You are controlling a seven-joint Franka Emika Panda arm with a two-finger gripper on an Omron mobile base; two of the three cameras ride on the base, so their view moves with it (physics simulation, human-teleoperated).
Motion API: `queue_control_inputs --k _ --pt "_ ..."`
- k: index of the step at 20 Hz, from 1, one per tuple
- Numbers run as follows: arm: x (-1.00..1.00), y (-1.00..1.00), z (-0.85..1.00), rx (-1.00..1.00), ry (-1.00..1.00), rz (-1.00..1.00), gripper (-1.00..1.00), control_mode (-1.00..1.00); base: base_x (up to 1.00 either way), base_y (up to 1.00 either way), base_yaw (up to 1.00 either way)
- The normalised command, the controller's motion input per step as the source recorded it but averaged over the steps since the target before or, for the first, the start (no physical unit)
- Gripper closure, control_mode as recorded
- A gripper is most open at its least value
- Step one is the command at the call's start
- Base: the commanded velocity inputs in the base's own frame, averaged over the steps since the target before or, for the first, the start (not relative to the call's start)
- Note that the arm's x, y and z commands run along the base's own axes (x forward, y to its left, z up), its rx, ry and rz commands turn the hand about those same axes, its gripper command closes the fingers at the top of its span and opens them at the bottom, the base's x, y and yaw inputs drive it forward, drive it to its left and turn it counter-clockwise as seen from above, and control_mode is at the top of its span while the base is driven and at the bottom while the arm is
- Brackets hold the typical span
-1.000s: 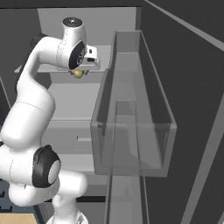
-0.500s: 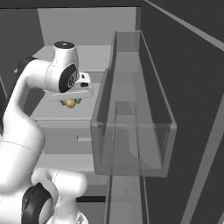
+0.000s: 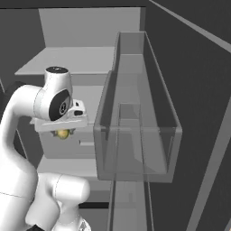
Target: Place one cucumber and one chicken drumstick in each tupperware on the nearby counter, to pack two identical lunches.
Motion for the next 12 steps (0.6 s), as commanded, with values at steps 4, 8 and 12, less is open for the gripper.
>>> queue_control_inputs --k 4,8,12 --pt "-0.61 0.0 -0.16 0.0 0.08 0.0 1.0 -1.0 0.0 0.0 0.0" --pt "-0.44 0.01 -0.07 0.0 0.03 0.0 1.0 1.0 -0.15 0.04 0.0" --pt "0.0 0.0 0.0 0.0 0.0 0.0 1.0 1.0 -0.42 0.84 0.0"
